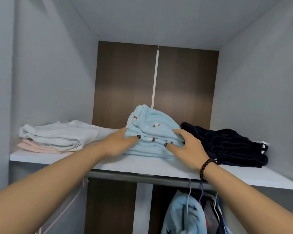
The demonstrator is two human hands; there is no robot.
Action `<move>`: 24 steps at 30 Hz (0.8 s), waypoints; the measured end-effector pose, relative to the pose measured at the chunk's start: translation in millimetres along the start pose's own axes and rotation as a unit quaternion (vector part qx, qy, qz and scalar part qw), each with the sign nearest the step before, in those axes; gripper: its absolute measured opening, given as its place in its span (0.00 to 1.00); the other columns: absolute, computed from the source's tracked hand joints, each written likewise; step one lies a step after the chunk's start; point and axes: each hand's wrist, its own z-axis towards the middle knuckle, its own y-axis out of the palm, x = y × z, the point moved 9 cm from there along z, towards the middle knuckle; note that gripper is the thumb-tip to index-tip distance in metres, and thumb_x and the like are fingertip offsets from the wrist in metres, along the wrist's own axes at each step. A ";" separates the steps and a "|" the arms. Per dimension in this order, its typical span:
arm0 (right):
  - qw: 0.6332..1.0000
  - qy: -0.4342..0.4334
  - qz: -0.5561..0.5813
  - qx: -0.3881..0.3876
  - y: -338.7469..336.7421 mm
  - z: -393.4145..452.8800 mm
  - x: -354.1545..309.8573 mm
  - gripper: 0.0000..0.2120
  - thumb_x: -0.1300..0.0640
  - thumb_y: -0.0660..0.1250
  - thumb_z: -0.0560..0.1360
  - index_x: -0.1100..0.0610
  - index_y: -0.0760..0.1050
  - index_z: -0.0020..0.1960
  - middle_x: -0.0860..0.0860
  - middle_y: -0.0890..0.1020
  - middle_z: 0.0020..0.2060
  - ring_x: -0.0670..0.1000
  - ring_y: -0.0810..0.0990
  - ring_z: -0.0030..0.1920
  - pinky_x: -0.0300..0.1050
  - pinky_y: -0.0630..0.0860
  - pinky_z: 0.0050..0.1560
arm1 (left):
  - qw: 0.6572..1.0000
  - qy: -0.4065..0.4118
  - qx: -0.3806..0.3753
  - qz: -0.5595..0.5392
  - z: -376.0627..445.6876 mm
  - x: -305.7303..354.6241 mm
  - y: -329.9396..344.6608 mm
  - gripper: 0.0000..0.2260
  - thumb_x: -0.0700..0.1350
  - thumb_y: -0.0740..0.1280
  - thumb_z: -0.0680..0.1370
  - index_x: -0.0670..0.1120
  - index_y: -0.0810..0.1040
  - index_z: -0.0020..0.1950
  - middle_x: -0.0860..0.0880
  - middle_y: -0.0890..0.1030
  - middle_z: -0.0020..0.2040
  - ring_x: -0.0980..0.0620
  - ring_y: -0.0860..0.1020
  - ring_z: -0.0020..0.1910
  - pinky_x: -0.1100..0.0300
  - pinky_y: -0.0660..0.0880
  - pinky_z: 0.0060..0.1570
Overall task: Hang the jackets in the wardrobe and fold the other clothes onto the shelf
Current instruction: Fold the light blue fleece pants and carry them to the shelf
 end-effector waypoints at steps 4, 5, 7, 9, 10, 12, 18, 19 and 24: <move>0.996 -0.004 0.070 0.053 -17.3 -35.0 -10.8 0.18 0.50 0.70 0.71 0.50 0.76 0.61 0.43 0.76 0.58 0.42 0.72 0.57 0.37 0.68 0.56 | 0.996 -0.021 0.042 0.071 -51.4 -1.4 -12.1 0.31 0.69 0.59 0.75 0.57 0.63 0.75 0.56 0.69 0.72 0.54 0.71 0.64 0.60 0.62 0.57; 0.994 0.000 0.092 0.065 -21.2 -44.5 -13.3 0.15 0.51 0.70 0.72 0.50 0.78 0.58 0.43 0.78 0.56 0.42 0.74 0.57 0.38 0.70 0.57 | 0.994 -0.020 0.053 0.090 -65.2 0.0 -14.6 0.31 0.69 0.58 0.74 0.57 0.63 0.75 0.55 0.69 0.73 0.53 0.70 0.67 0.59 0.63 0.58; 0.990 0.006 0.127 0.066 -23.0 -65.4 -18.7 0.11 0.53 0.70 0.72 0.50 0.80 0.54 0.42 0.80 0.53 0.41 0.76 0.56 0.40 0.72 0.61 | 0.993 -0.006 0.057 0.105 -93.0 5.0 -15.4 0.32 0.68 0.58 0.74 0.57 0.63 0.76 0.55 0.66 0.75 0.53 0.67 0.71 0.57 0.64 0.65; 0.989 0.007 0.144 0.044 -18.1 -86.8 -25.5 0.11 0.52 0.70 0.72 0.49 0.79 0.54 0.41 0.80 0.53 0.40 0.75 0.56 0.39 0.72 0.61 | 0.989 -0.033 0.058 0.131 -122.8 6.0 -16.0 0.34 0.68 0.59 0.74 0.55 0.61 0.77 0.53 0.63 0.77 0.51 0.64 0.73 0.54 0.62 0.70; 0.989 0.004 0.147 0.028 -14.5 -97.8 -29.4 0.12 0.52 0.70 0.71 0.48 0.79 0.54 0.40 0.79 0.53 0.40 0.75 0.57 0.37 0.71 0.60 | 0.987 -0.050 0.061 0.143 -137.3 6.2 -16.5 0.34 0.67 0.60 0.74 0.54 0.62 0.76 0.52 0.64 0.77 0.50 0.65 0.73 0.54 0.63 0.70; 0.992 -0.015 0.126 -0.009 -6.4 -119.7 -39.5 0.13 0.49 0.70 0.71 0.47 0.78 0.55 0.39 0.78 0.53 0.39 0.74 0.56 0.36 0.70 0.58 | 0.983 -0.061 0.064 0.162 -165.8 12.3 -15.7 0.33 0.66 0.61 0.75 0.52 0.63 0.76 0.50 0.66 0.75 0.50 0.68 0.70 0.56 0.66 0.67; 0.990 -0.052 0.072 -0.113 20.7 -190.2 -62.0 0.15 0.47 0.68 0.72 0.44 0.75 0.59 0.37 0.74 0.53 0.37 0.70 0.54 0.33 0.67 0.56 | 0.975 -0.064 0.073 0.202 -259.0 26.0 -7.3 0.25 0.60 0.63 0.77 0.53 0.67 0.72 0.53 0.73 0.68 0.56 0.73 0.60 0.64 0.66 0.55; 0.988 -0.049 0.078 -0.122 23.7 -201.1 -63.8 0.15 0.48 0.68 0.73 0.44 0.75 0.59 0.37 0.74 0.53 0.36 0.70 0.54 0.31 0.66 0.55 | 0.973 -0.068 0.073 0.207 -273.7 26.3 -7.2 0.25 0.59 0.63 0.77 0.52 0.67 0.73 0.52 0.72 0.70 0.54 0.72 0.64 0.64 0.65 0.56; 0.973 -0.017 0.164 -0.161 40.5 -258.0 -73.1 0.12 0.52 0.69 0.73 0.40 0.75 0.54 0.37 0.77 0.53 0.34 0.74 0.54 0.26 0.68 0.49 | 0.971 -0.109 0.077 0.200 -354.8 15.9 -1.8 0.26 0.57 0.65 0.77 0.56 0.64 0.74 0.53 0.72 0.70 0.61 0.78 0.47 0.63 0.69 0.52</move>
